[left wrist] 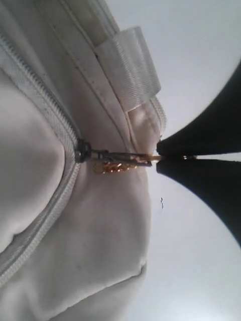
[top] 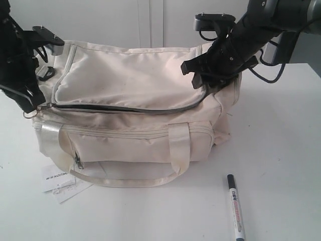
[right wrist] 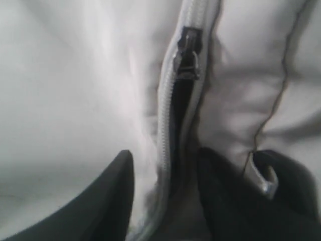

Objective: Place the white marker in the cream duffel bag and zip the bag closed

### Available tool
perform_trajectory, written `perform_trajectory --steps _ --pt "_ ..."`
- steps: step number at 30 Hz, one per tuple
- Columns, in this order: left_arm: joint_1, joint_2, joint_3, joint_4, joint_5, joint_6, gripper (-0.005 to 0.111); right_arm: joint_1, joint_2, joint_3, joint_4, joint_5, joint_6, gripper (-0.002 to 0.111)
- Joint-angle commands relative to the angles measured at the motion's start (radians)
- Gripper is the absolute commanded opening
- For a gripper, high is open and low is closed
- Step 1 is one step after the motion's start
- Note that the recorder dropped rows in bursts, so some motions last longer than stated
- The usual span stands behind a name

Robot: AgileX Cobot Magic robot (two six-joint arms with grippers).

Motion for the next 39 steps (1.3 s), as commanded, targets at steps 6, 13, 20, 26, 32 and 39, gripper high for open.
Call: perform_trajectory --steps 6,13,20,26,32,39 --pt "0.003 -0.015 0.007 -0.051 0.086 0.001 0.000 -0.011 -0.159 -0.001 0.060 0.088 -0.181 0.062" --pt "0.003 -0.015 0.007 -0.052 0.052 0.001 0.000 -0.011 -0.210 -0.001 0.309 0.220 -0.557 0.056" --pt "0.003 -0.015 0.007 -0.052 0.044 0.001 0.000 0.061 -0.204 0.029 0.522 0.291 -0.867 0.054" --pt "0.003 -0.015 0.007 -0.052 0.040 0.001 0.000 0.190 -0.159 0.029 0.519 0.166 -0.868 0.054" --pt "0.003 -0.015 0.007 -0.052 0.026 0.001 0.000 0.274 -0.082 0.029 0.507 0.043 -0.945 0.054" --pt "0.003 -0.015 0.007 -0.063 0.026 0.001 0.000 0.343 -0.008 0.027 0.507 -0.119 -1.025 0.054"
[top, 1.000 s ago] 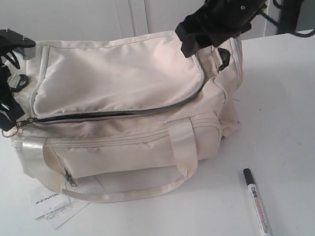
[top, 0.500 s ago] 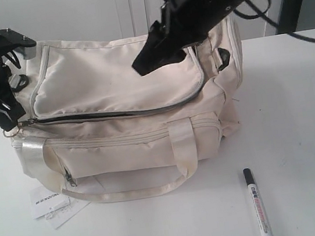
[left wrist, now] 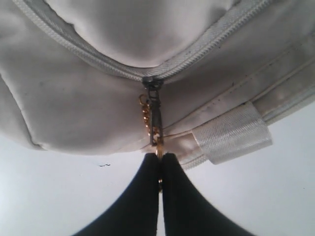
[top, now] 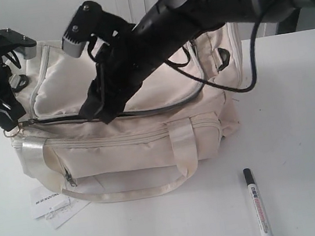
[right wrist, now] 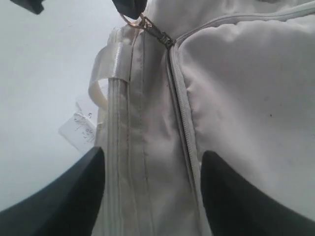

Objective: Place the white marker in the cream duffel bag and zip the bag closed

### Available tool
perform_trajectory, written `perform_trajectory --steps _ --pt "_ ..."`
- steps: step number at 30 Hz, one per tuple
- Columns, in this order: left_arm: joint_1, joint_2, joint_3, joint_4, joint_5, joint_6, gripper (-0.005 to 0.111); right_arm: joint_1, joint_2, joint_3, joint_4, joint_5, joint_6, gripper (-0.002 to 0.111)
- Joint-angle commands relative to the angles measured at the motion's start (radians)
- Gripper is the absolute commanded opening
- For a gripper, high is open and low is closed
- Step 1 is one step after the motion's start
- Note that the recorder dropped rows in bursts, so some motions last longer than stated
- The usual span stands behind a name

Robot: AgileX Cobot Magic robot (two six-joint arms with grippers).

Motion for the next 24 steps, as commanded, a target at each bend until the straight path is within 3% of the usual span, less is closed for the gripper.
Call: perform_trajectory --steps 1,19,24 --pt "0.003 -0.015 0.007 -0.025 0.024 -0.003 0.000 0.040 0.036 0.000 0.000 -0.115 -0.035 0.054" --pt "0.003 -0.015 0.007 -0.042 0.018 -0.003 0.000 0.069 0.187 -0.066 -0.005 -0.263 -0.040 0.054" --pt "0.003 -0.015 0.007 -0.044 0.018 -0.003 0.000 0.069 0.241 -0.073 -0.005 -0.350 -0.042 0.040"
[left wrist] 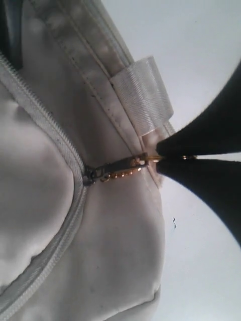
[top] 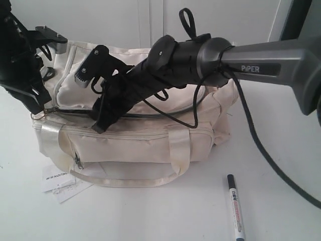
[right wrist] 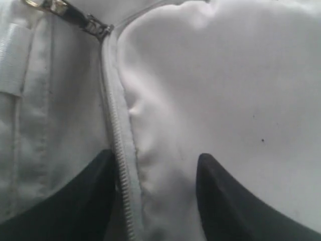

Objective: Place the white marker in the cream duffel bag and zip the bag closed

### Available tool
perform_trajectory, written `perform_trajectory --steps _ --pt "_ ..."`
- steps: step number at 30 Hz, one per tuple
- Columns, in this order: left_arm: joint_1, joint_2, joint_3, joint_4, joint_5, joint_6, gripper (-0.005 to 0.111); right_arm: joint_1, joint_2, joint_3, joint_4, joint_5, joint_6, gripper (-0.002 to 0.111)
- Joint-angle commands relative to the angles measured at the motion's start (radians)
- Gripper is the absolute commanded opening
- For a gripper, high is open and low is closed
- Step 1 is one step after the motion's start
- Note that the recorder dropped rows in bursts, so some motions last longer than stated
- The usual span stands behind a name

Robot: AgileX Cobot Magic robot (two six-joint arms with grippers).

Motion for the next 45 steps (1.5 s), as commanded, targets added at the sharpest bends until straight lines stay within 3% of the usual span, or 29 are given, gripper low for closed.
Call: perform_trajectory --steps 1,3,5,15,20,45 --pt "0.003 -0.015 0.007 -0.015 0.020 -0.003 0.000 0.000 0.021 -0.008 -0.003 -0.057 -0.012 0.039" --pt "0.003 -0.015 0.007 -0.015 0.020 -0.003 0.000 0.000 0.021 -0.008 -0.003 -0.057 -0.007 0.025" --pt "0.003 -0.015 0.007 -0.015 0.017 -0.003 0.000 0.000 0.010 -0.008 0.002 -0.032 -0.005 0.000" --pt "0.003 -0.015 0.007 0.099 -0.035 -0.003 0.000 0.003 -0.031 -0.008 -0.005 0.081 0.019 0.000" --pt "0.038 -0.015 0.007 0.097 -0.064 -0.015 0.000 0.003 -0.031 -0.008 -0.014 0.107 0.031 0.000" --pt "0.061 -0.011 0.007 0.164 -0.307 -0.020 0.000 0.003 -0.040 -0.008 -0.047 0.108 0.083 0.000"
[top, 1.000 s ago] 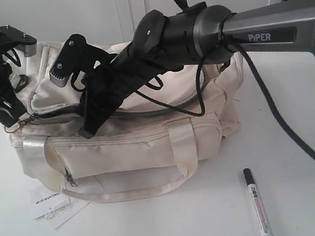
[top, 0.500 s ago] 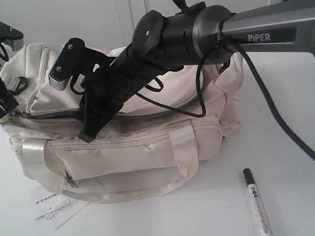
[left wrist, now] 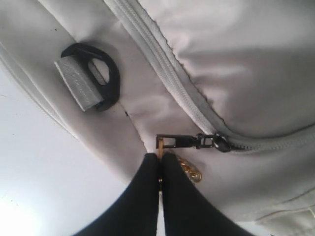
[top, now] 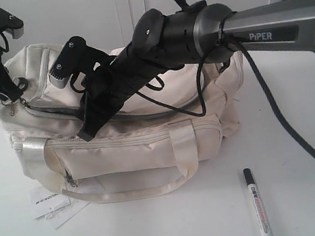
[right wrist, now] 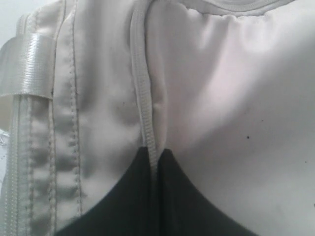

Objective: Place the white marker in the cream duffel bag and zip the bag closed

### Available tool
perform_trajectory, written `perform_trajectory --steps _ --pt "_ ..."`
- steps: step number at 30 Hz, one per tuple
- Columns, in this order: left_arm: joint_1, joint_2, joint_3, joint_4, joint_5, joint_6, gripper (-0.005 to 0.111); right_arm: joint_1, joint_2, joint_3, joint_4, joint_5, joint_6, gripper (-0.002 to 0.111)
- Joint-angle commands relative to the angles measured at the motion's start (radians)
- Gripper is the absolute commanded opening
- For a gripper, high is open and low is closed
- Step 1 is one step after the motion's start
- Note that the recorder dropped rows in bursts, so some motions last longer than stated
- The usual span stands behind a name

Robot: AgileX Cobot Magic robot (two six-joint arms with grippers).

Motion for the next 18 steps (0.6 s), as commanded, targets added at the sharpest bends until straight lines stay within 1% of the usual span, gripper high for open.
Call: perform_trajectory --steps 1,6,8,9,10,11,14,16,18 --pt "0.007 -0.009 0.007 0.062 -0.033 -0.013 0.000 0.003 -0.012 -0.003 -0.014 0.034 0.007 0.000" --pt "0.007 0.009 0.007 0.062 -0.040 -0.016 0.000 0.003 -0.012 -0.003 -0.014 0.032 0.007 0.000" --pt "0.007 0.009 0.007 0.060 -0.036 -0.018 0.004 0.003 -0.012 -0.003 -0.014 0.032 0.007 0.000" --pt "0.007 0.009 0.007 0.060 -0.028 -0.033 0.013 0.003 -0.012 -0.003 -0.014 0.032 0.007 0.000" --pt "0.007 0.007 0.007 0.060 -0.018 -0.041 0.019 0.003 -0.012 -0.003 -0.014 0.030 0.007 0.000" --pt "0.007 0.005 0.007 0.060 0.007 -0.073 0.031 0.003 -0.012 -0.003 -0.014 0.028 0.007 0.000" --pt "0.007 -0.005 0.007 0.060 0.055 -0.129 0.048 0.003 -0.012 -0.003 -0.014 0.028 0.007 0.000" --pt "0.007 -0.018 0.007 0.060 0.089 -0.169 0.055 0.003 -0.012 -0.003 -0.014 0.022 0.007 0.000" --pt "0.007 -0.037 0.007 0.056 0.121 -0.192 0.057 0.003 -0.012 -0.003 -0.014 0.013 0.004 0.000"
